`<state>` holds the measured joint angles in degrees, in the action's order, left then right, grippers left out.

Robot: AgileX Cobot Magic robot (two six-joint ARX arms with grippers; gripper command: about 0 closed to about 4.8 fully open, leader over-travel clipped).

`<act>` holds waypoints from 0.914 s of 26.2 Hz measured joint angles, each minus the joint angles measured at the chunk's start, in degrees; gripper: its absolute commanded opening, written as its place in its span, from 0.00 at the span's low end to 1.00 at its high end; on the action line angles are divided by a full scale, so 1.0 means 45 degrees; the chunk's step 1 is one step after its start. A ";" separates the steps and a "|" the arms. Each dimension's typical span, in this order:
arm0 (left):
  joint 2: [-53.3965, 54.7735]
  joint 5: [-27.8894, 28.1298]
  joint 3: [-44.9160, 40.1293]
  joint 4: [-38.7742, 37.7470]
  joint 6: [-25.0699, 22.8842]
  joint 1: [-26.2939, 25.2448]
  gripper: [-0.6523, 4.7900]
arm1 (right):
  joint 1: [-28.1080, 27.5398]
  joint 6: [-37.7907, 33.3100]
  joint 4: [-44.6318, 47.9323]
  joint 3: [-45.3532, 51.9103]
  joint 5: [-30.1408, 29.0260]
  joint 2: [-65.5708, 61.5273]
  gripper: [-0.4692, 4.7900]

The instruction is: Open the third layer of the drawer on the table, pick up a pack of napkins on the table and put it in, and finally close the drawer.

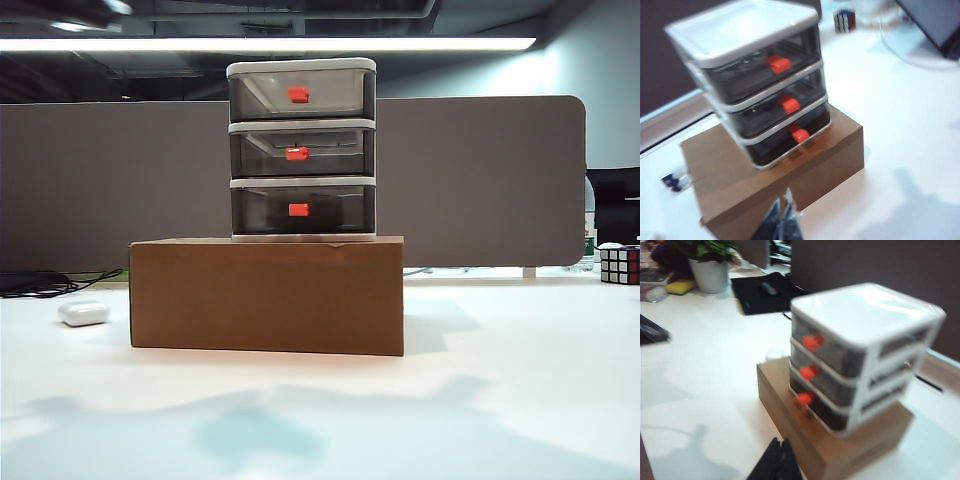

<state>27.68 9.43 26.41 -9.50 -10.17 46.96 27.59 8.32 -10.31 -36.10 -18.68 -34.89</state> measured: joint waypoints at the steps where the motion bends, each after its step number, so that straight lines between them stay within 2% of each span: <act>1: -0.0797 0.0296 -0.0403 -0.0165 0.0136 0.0194 0.11 | 0.0000 -0.0199 -0.0189 0.0355 0.0243 0.0661 0.08; 7: -0.3871 0.1705 -0.2055 -0.0136 0.0665 0.1258 0.11 | 0.0010 -0.0826 -0.0272 0.2584 0.2040 0.3837 0.08; 9: -0.4362 0.2157 -0.2531 -0.0136 0.0763 0.1452 0.11 | 0.0005 -0.0860 -0.0282 0.3322 0.2195 0.4745 0.08; 14: -0.4507 0.3803 -0.3225 0.0442 0.1899 0.1632 0.11 | 0.0015 -0.1180 -0.0282 0.5110 0.2769 0.6815 0.08; 15: -0.4512 0.4294 -0.3492 0.0442 0.2424 0.1627 0.11 | 0.0010 -0.1224 -0.0287 0.5659 0.2778 0.7470 0.08; 18: -0.4498 0.4376 -0.3963 0.0355 0.3133 0.1632 0.11 | 0.0005 -0.1234 -0.0175 0.6193 0.2764 0.7703 0.08; 20: -0.4527 0.4318 -0.4240 0.0403 0.3181 0.1617 0.11 | 0.0019 -0.1214 -0.0160 0.6416 0.2783 0.7631 0.08; 21: -0.4537 0.4129 -0.4439 0.0495 0.3065 0.1617 0.11 | 0.0015 -0.1214 -0.0092 0.6562 0.2769 0.7616 0.08; 23: -0.4561 0.3531 -0.5265 0.1326 0.1967 0.1622 0.11 | 0.0010 -0.1166 0.0597 0.7106 0.2778 0.7733 0.08; 24: -0.4580 0.3308 -0.5561 0.1928 0.1807 0.1617 0.11 | 0.0010 -0.1161 0.0821 0.7271 0.2778 0.7733 0.08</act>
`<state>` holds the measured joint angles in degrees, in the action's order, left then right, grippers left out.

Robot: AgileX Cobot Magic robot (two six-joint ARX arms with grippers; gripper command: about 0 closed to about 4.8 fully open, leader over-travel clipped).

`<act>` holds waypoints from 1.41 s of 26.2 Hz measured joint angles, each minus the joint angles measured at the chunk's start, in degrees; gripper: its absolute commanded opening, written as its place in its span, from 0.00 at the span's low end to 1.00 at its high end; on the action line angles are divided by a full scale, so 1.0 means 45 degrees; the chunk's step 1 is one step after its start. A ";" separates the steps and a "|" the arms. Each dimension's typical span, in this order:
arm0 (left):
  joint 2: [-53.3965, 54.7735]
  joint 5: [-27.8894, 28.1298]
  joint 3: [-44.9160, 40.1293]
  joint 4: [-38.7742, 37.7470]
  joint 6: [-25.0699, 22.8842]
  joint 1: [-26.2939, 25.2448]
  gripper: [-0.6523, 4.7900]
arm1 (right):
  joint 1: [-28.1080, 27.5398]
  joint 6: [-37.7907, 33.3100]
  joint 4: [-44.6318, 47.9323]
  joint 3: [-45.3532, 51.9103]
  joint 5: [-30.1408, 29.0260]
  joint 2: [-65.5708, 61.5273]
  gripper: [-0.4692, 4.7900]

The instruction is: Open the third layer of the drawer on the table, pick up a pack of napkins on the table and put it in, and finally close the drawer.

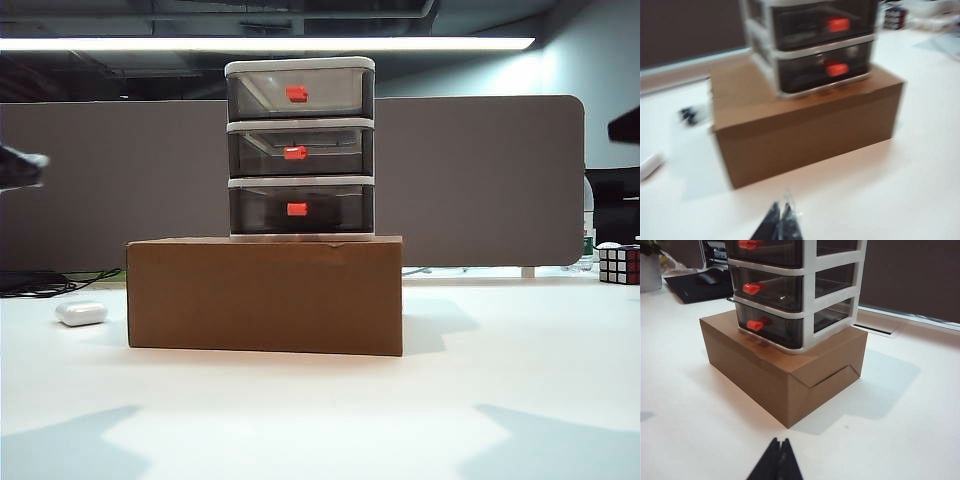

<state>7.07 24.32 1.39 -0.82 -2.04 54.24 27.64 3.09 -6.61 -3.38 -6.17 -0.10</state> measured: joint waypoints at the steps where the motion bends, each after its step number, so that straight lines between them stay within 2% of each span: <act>1: -0.0010 -0.0379 -0.0301 0.0792 -0.0175 -0.0005 0.11 | -0.0005 0.0029 0.0316 0.0359 0.0000 0.0000 0.08; 4: -0.0039 -0.0505 -0.0277 0.1496 -0.0787 -0.0010 0.11 | -0.0015 0.0063 0.0442 0.0661 0.0029 0.0000 0.08; 8: -0.0029 -0.0568 -0.0272 0.1384 -0.1554 -0.0243 0.11 | -0.0165 0.0413 0.0563 0.0661 0.0039 0.0000 0.08; 12: -0.0024 -0.1107 -0.0272 0.1239 -0.2021 -0.1719 0.11 | -0.0937 0.0670 0.0631 0.0661 0.0233 0.0000 0.08; 16: -0.0015 -0.3196 -0.0272 0.1229 -0.2176 -0.4478 0.11 | -0.2433 0.0714 0.0627 0.0661 -0.0068 0.0000 0.08; 17: -0.0010 -0.4517 -0.0272 0.1243 -0.2191 -0.6251 0.11 | -0.3055 0.0719 0.0631 0.0661 -0.0306 0.0000 0.08; 18: -0.0010 -0.5212 -0.0272 0.1273 -0.2176 -0.7203 0.11 | -0.3487 0.0714 0.0631 0.0661 -0.0544 0.0000 0.08; 21: 0.0010 -0.7198 -0.0272 0.1355 -0.2030 -0.9267 0.11 | -0.4566 0.0704 0.0646 0.0661 -0.1127 0.0005 0.08; 23: 0.0019 -0.8014 -0.0272 0.1389 -0.1715 -1.0535 0.11 | -0.4974 0.0685 0.0690 0.0661 -0.1205 0.0005 0.08; 28: 0.0024 -0.8495 -0.0272 0.1549 -0.1642 -1.1754 0.11 | -0.5464 0.0661 0.1185 0.0661 -0.1302 0.0005 0.08; 37: 0.0019 -0.8514 -0.0272 0.1355 -0.1637 -1.1754 0.11 | -0.5459 0.0661 0.1520 0.0661 -0.1302 0.0005 0.08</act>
